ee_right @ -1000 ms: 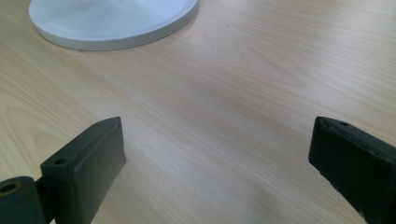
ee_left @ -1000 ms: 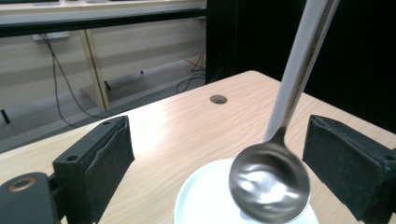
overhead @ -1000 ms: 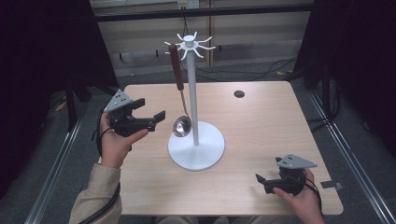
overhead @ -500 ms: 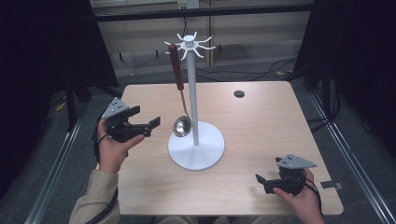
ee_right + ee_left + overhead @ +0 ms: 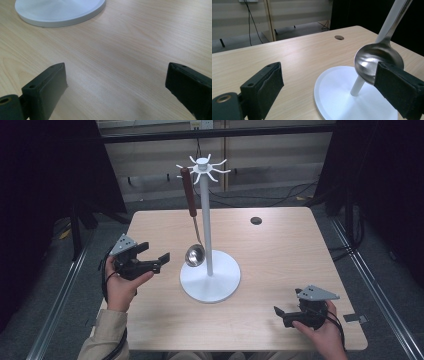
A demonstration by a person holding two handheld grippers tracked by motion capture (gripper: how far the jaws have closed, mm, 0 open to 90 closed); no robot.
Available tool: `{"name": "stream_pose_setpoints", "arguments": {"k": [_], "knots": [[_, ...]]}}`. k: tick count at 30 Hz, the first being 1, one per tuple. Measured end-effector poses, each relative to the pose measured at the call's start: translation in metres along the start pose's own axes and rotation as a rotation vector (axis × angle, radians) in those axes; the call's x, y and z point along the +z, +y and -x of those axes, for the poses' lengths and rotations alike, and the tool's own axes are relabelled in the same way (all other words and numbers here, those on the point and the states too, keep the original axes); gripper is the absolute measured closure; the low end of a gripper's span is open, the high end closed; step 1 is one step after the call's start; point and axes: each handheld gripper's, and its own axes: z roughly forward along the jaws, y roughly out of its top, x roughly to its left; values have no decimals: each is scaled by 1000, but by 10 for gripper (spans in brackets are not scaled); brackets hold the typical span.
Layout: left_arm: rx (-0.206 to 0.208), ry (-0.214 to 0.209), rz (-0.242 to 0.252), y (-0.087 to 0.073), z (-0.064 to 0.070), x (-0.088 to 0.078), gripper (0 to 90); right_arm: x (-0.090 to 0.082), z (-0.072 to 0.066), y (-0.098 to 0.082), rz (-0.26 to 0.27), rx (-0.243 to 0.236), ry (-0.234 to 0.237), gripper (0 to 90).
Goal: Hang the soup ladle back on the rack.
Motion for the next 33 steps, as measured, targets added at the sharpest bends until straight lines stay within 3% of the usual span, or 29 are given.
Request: {"name": "stream_pose_setpoints", "arguments": {"k": [33], "knots": [[-10,8,-59,-41,-10,7,84,-2,0,2,8,-5,-1,33]]}}
